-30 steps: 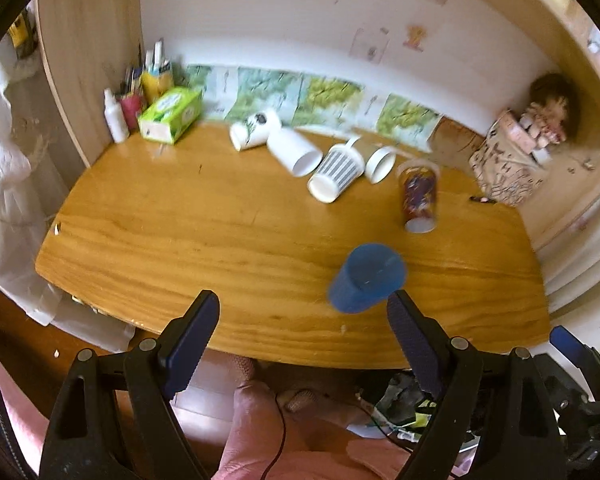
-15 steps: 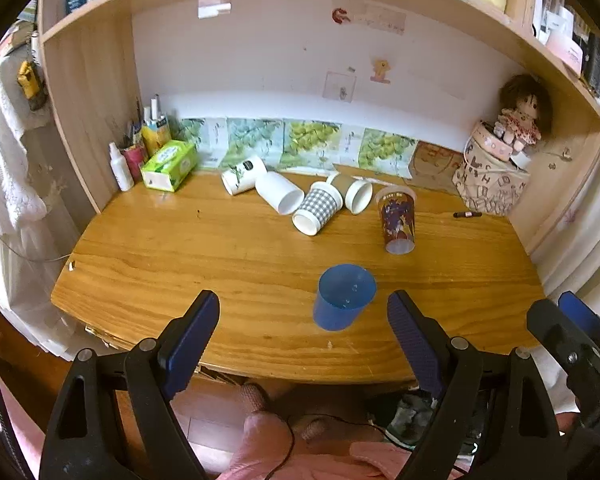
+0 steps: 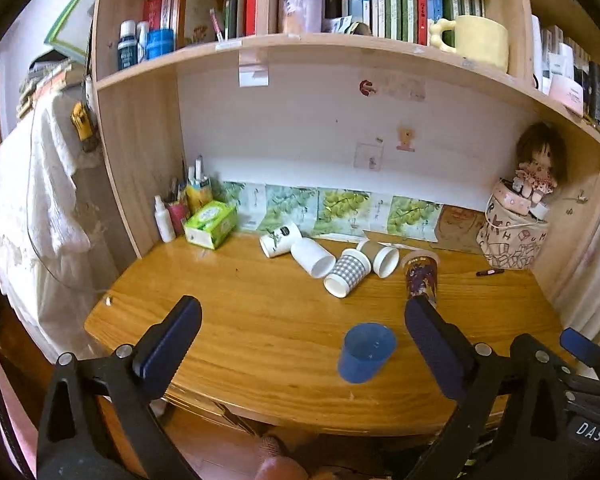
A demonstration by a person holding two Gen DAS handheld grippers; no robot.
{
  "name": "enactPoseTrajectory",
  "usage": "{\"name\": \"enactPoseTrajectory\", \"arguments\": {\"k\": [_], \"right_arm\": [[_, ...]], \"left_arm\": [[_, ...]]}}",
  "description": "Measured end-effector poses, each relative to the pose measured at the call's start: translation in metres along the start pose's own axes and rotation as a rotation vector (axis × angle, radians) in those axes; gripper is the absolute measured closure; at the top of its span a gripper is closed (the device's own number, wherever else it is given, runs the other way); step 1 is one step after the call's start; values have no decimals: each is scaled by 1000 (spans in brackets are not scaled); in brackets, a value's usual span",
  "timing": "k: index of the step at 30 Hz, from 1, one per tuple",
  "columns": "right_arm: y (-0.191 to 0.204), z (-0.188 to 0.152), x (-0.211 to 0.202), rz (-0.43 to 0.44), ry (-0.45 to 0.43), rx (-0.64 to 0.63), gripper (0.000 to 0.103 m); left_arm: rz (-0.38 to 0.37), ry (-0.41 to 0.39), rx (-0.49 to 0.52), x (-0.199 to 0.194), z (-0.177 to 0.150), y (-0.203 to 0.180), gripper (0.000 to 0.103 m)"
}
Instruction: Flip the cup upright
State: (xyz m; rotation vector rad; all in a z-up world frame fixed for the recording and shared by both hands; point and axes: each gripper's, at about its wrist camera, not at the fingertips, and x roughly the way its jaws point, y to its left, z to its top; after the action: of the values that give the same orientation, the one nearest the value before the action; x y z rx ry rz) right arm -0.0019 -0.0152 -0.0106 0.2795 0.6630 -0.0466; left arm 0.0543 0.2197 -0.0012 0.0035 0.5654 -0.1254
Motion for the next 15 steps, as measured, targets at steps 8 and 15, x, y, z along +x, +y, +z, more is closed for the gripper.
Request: {"name": "enactPoseTrajectory", "arguments": {"k": [8, 15], "right_arm": [[2, 0, 6, -2, 19, -6, 1], [2, 0, 8, -5, 18, -7, 1]], "left_arm": [[9, -6, 23, 1, -1, -7, 1], [10, -8, 25, 1, -1, -8, 1]]}}
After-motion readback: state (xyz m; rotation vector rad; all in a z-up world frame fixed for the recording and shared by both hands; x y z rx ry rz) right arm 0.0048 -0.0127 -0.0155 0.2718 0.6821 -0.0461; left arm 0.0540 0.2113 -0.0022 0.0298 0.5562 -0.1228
